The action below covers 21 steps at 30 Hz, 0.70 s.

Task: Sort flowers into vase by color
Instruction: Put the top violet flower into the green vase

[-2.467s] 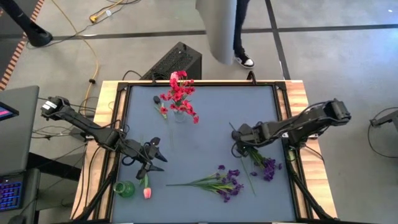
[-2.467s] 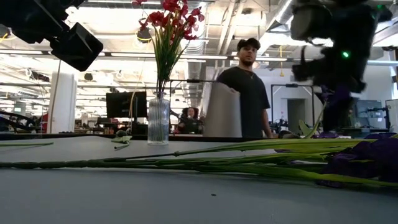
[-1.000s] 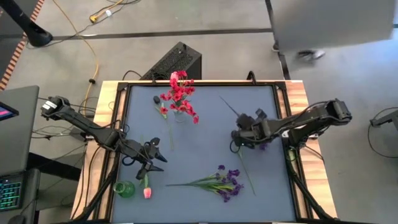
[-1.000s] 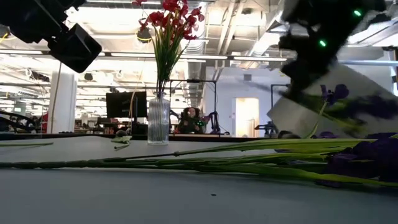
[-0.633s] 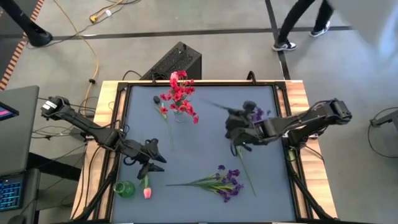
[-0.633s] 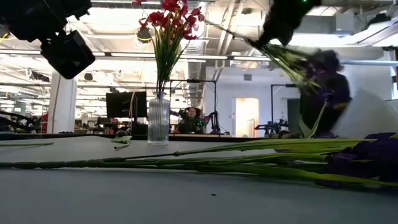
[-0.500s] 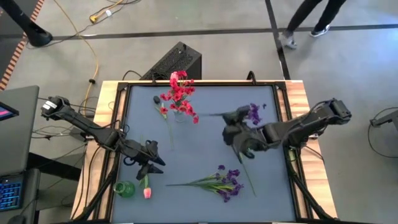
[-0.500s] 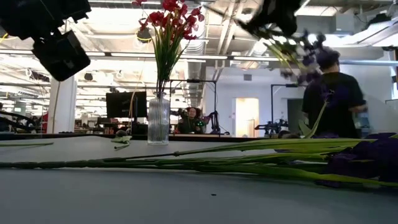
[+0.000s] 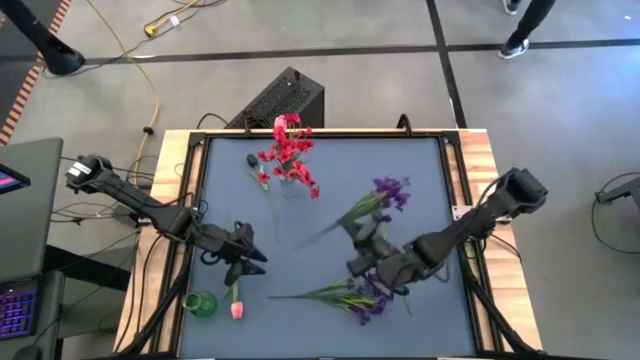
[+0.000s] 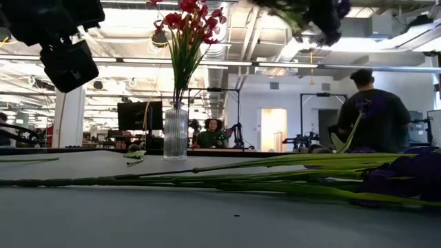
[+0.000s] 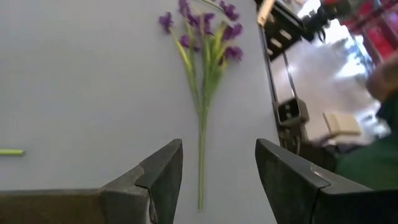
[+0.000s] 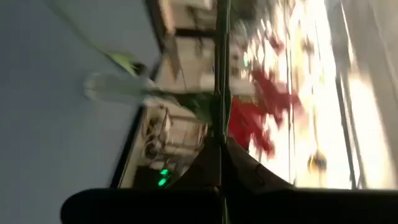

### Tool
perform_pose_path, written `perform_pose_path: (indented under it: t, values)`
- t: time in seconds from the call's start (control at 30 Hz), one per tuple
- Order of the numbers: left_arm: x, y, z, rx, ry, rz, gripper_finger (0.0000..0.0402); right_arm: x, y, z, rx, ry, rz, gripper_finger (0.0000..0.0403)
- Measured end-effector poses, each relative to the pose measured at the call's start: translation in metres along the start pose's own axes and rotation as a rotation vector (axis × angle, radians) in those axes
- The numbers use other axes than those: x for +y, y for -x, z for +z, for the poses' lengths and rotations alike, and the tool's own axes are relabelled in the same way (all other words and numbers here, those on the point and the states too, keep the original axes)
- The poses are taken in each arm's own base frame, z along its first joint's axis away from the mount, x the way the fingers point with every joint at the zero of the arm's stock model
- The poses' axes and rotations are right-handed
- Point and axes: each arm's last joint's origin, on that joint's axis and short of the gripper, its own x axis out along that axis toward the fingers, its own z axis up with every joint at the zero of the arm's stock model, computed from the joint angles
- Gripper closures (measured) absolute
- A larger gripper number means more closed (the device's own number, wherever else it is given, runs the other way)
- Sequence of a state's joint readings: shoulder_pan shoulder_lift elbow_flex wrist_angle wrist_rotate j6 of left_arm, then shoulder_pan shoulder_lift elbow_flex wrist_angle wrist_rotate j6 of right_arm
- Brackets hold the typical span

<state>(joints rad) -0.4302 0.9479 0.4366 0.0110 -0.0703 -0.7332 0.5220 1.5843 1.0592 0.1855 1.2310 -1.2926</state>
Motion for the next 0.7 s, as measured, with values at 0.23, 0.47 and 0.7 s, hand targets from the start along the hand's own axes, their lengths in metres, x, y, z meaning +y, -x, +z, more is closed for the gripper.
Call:
perform_pose_path:
  t: [0.23, 0.47, 0.7]
  values:
    - [0.004, 0.0, 0.004, -0.037, 0.127, 0.025, 0.0211, 0.059, -0.02, 0.032, -0.101, 0.475, 0.084, 0.0375]
    - [0.001, -0.013, 0.01, -0.1, 0.143, -0.021, 0.0211, 0.085, -0.049, 0.067, -0.087, 0.577, 0.112, 0.0377]
    - [0.006, -0.042, 0.011, -0.145, 0.029, -0.012, 0.0211, 0.08, -0.065, 0.086, -0.089, 0.627, 0.102, 0.0378]
